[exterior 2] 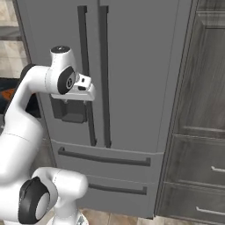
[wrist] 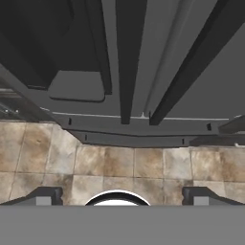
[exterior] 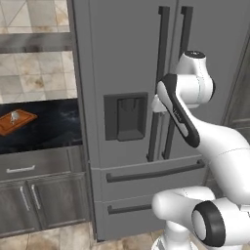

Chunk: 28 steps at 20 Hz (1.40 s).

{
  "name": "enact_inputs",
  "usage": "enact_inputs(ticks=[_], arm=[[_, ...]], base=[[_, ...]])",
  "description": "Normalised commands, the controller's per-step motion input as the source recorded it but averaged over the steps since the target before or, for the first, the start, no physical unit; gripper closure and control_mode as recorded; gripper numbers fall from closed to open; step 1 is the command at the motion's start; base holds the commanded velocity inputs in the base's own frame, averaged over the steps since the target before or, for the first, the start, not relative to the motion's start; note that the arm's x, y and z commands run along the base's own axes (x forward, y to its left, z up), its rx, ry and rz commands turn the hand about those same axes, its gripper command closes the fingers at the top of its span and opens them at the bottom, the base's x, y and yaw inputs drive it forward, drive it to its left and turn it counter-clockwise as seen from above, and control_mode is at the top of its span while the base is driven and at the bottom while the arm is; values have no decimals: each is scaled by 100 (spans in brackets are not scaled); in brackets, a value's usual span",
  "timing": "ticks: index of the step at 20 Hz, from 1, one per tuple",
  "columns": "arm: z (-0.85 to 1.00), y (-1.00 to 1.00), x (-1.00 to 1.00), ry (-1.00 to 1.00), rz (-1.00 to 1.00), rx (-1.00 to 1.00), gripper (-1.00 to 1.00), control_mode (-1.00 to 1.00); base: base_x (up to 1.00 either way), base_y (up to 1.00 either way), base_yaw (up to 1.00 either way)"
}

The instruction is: Retrieve a lemon from the fridge and place it on the cutting board with the fish.

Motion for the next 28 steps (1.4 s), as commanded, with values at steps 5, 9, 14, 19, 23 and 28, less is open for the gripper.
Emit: enact_inputs(ticks=[5,9,14,19,23,28], arm=[[0,0,0,0,0,0,-100,100],[0,0,0,0,0,0,-100,100],[0,0,0,0,0,0,-100,100],[0,0,0,0,0,0,-100,100],[0,0,0,0,0,0,-100,-100],[0,-8,5,-10,0,0,-100,-100]], base=[[0,-23,-1],[0,-33,-9],[0,-13,-14],[0,0,-4],[0,0,0],[0,0,0]])
